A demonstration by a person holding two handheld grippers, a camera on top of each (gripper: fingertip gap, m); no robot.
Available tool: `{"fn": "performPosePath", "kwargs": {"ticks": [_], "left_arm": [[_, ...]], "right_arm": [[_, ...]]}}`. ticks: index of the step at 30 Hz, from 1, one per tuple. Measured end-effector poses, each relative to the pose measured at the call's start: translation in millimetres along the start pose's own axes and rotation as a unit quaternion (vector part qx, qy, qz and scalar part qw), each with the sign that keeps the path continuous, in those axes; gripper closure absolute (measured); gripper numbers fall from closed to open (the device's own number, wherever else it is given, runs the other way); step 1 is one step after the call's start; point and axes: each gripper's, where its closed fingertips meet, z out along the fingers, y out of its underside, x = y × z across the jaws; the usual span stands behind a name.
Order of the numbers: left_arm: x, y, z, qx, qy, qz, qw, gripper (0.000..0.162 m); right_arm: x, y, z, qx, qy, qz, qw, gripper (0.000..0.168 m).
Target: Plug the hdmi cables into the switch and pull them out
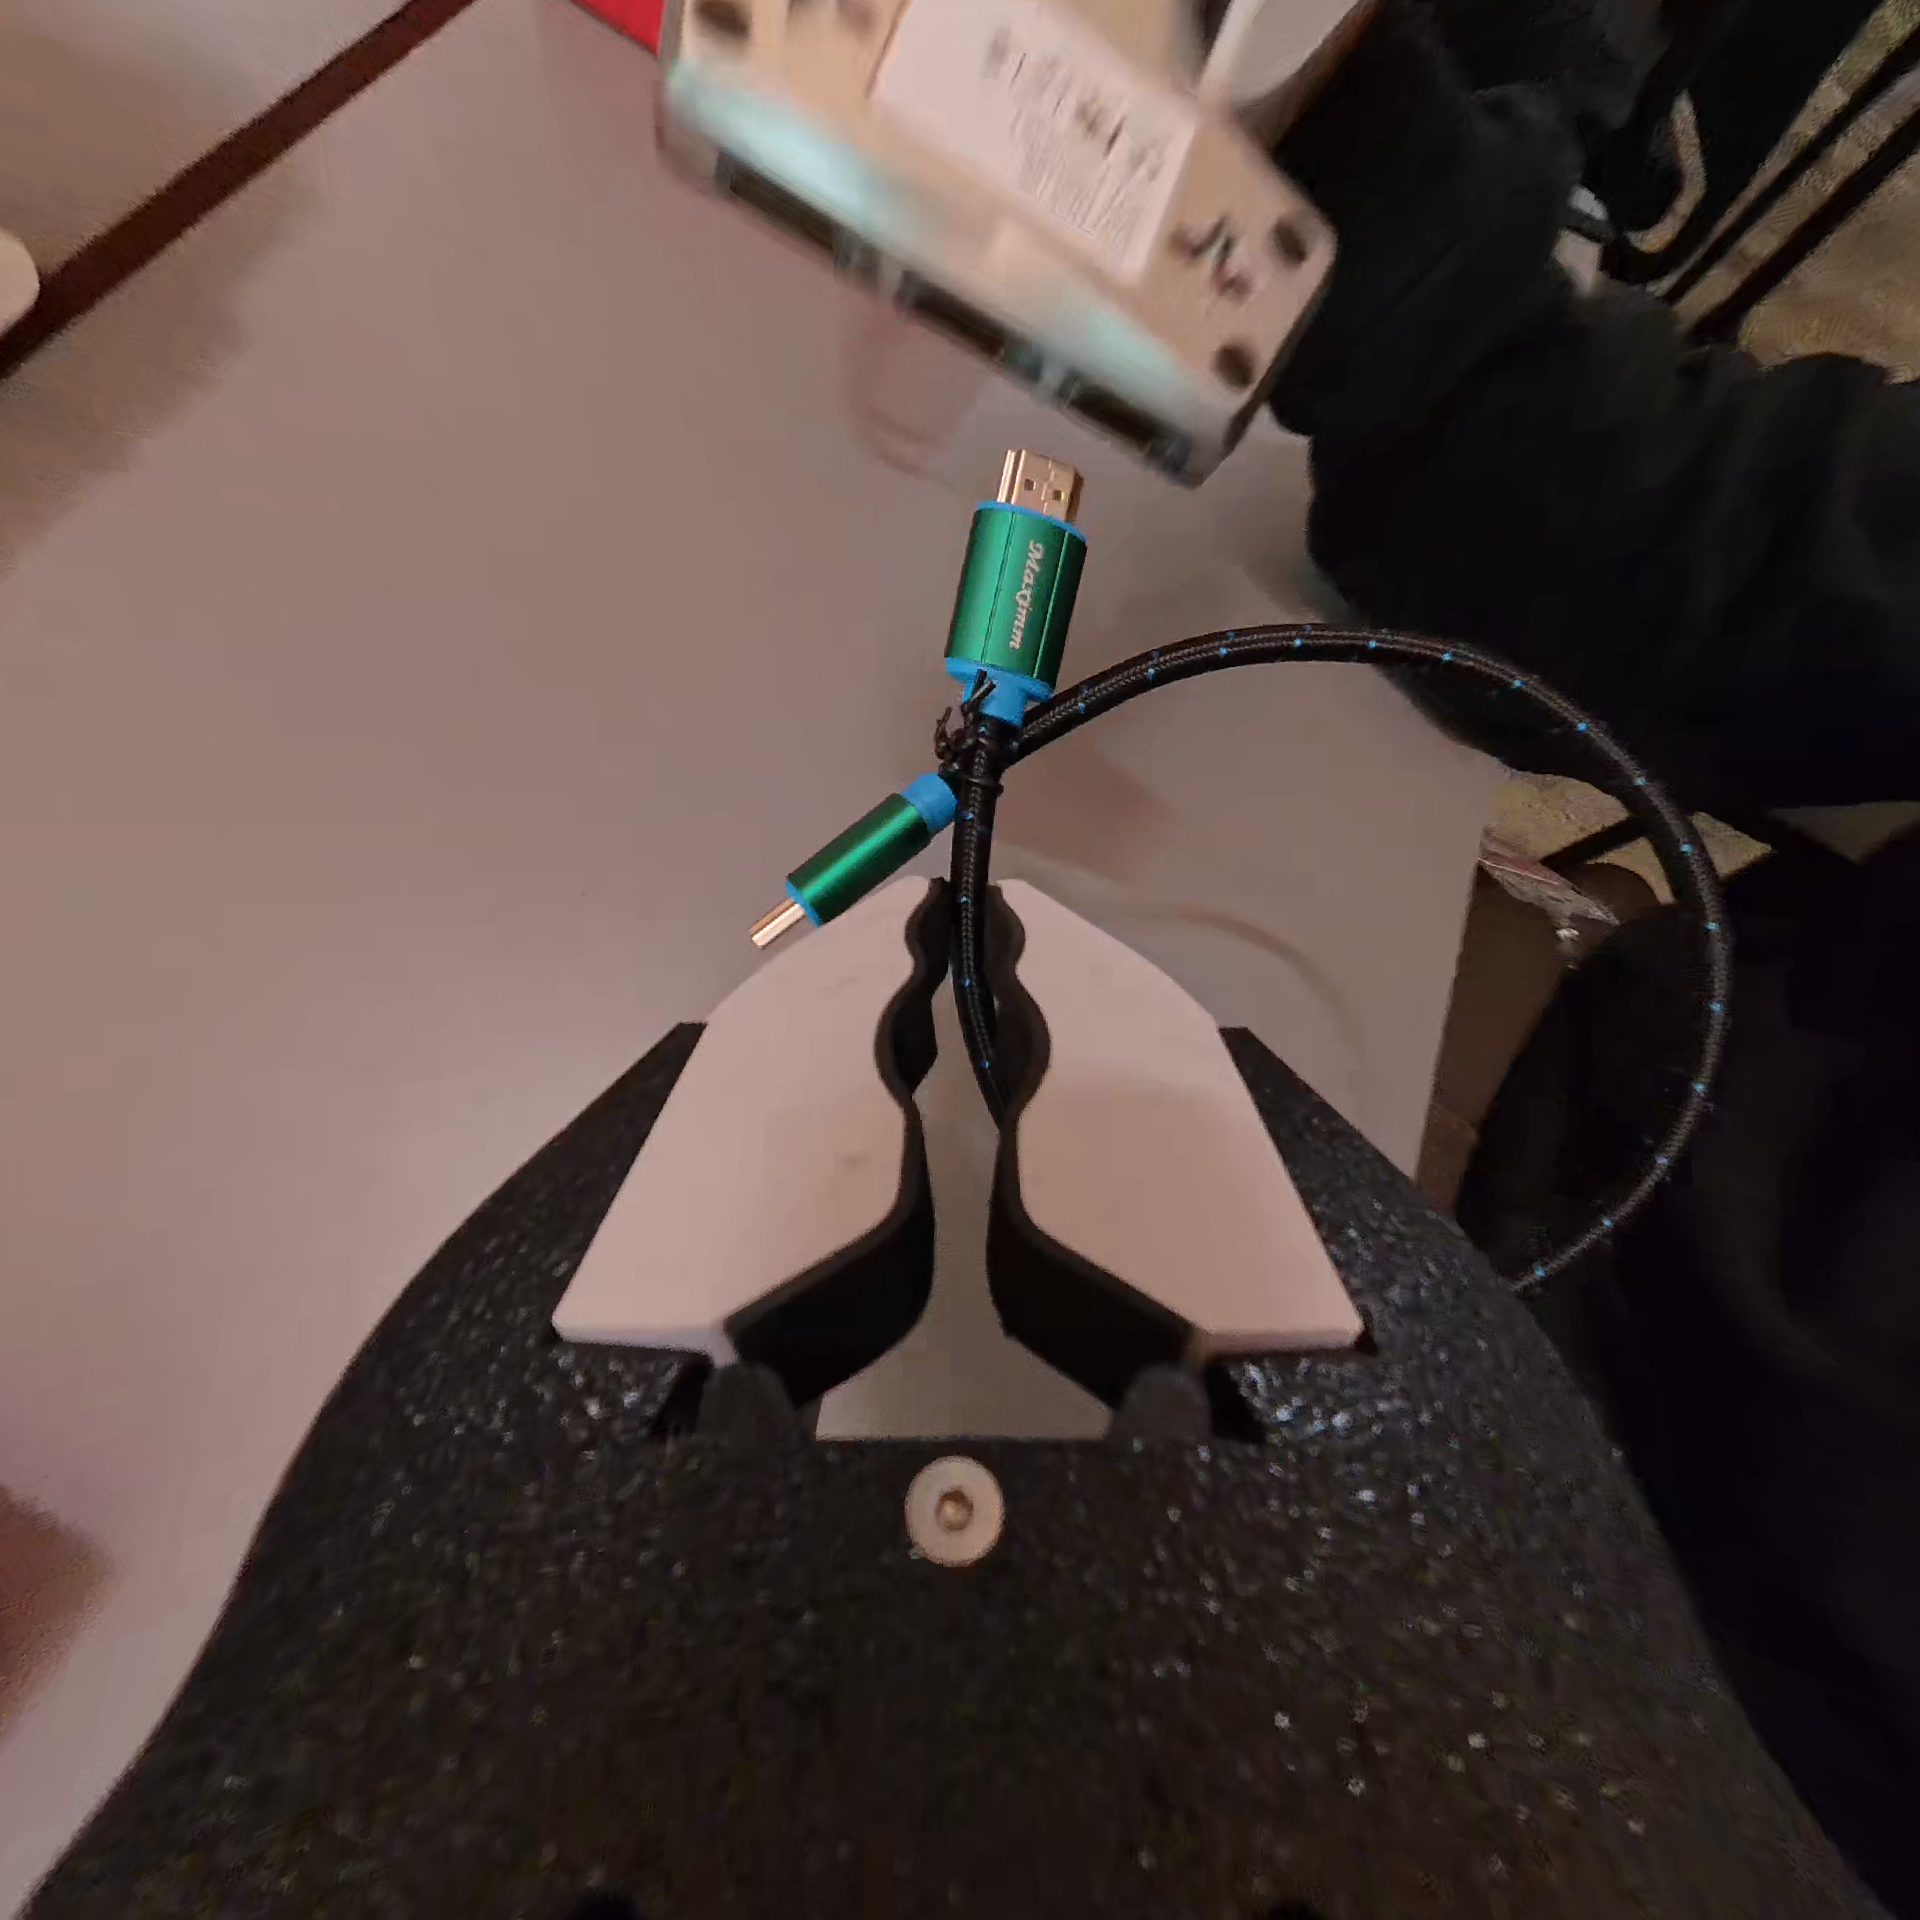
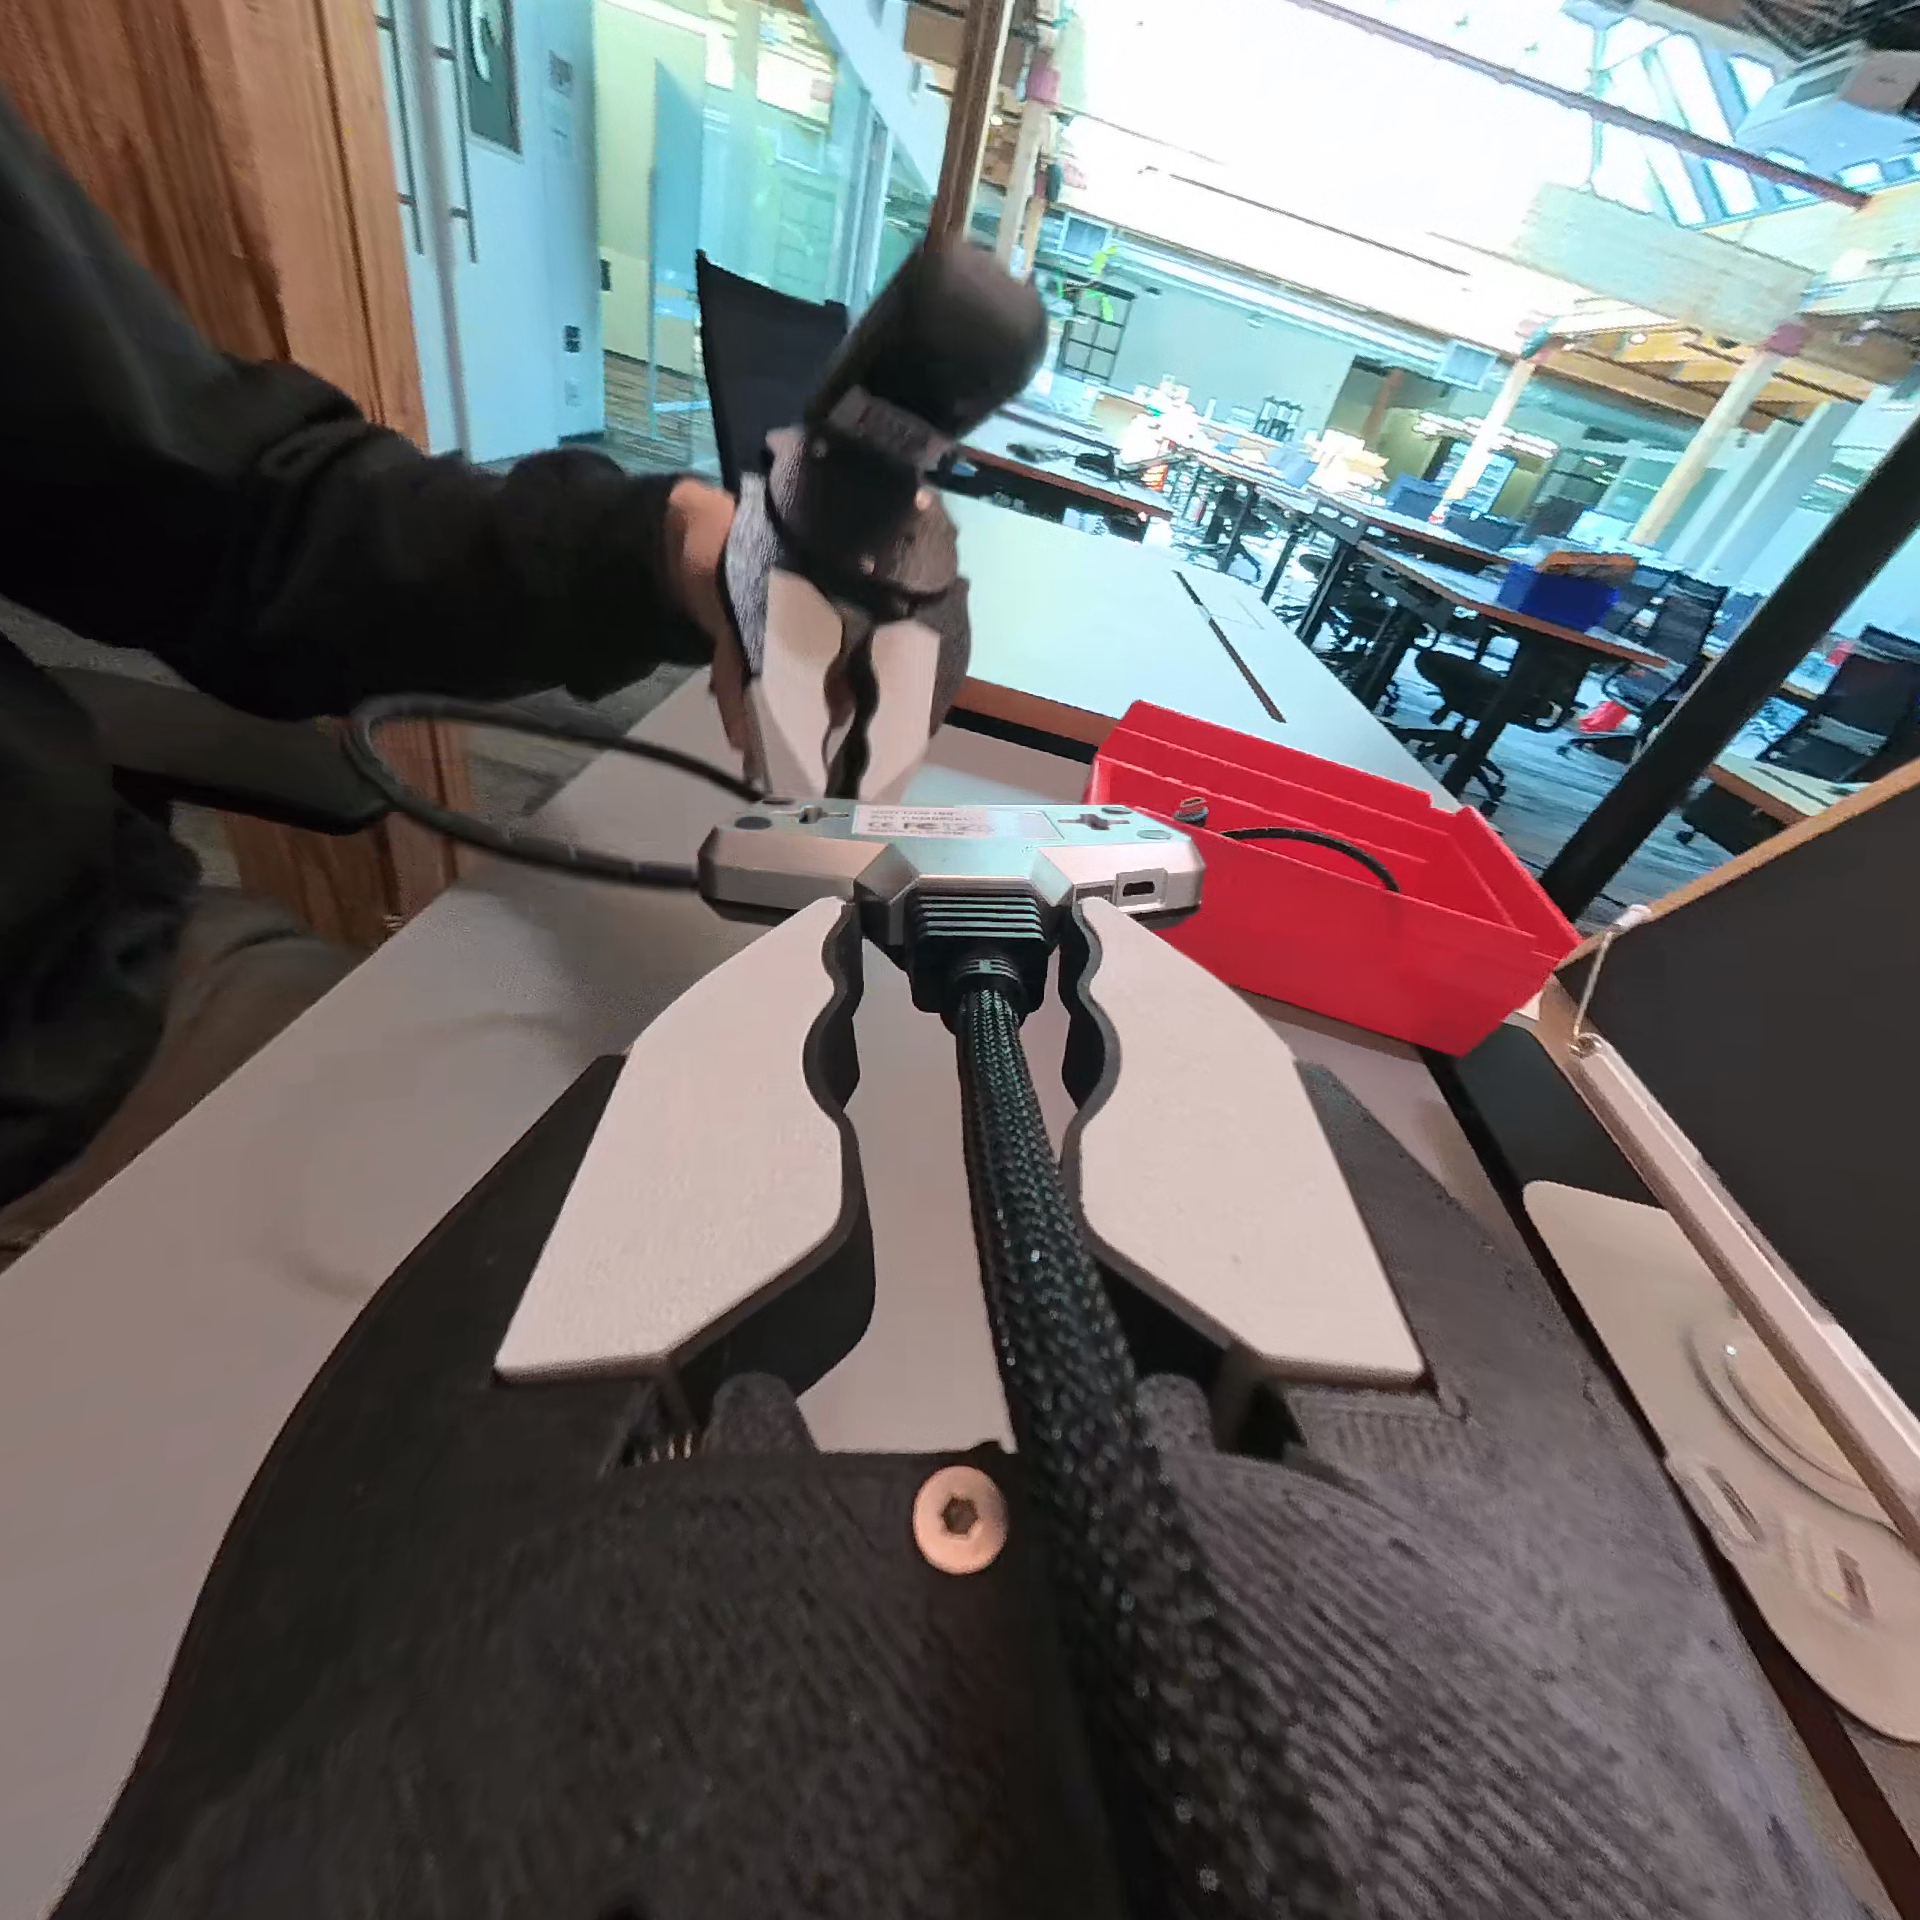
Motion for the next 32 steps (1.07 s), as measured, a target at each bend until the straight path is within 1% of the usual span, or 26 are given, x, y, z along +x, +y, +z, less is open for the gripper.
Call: {"fn": "performPosePath", "kwargs": {"ticks": [1,3,7,13,17,25,32], "left_arm": [[4,-6,-7,-0.006,0.003,0.011,1.000,0.156],[8,-10,-17,-0.035,-0.004,0.035,0.999,0.156],[9,-13,-28,-0.071,-0.003,0.054,0.996,0.156],[13,-14,-28,-0.098,0.008,0.064,0.993,0.156],[16,-18,-30,-0.097,0.008,0.070,0.993,0.156],[22,-31,-35,-0.098,0.005,0.056,0.994,0.156],[23,-38,-37,-0.092,-0.006,0.046,0.995,0.156]], "right_arm": [[-2,-1,1,0.002,-0.006,-0.002,1.000,0.131],[-6,-5,2,0.017,-0.017,-0.001,1.000,0.131],[-10,-6,3,0.017,-0.027,-0.008,0.999,0.131],[-19,-11,4,0.038,-0.058,-0.003,0.998,0.131],[-20,-14,0,0.054,-0.067,0.006,0.996,0.131],[-20,-29,-10,0.130,-0.094,0.048,0.986,0.131],[-17,-25,-9,0.128,-0.088,0.050,0.987,0.131]]}}
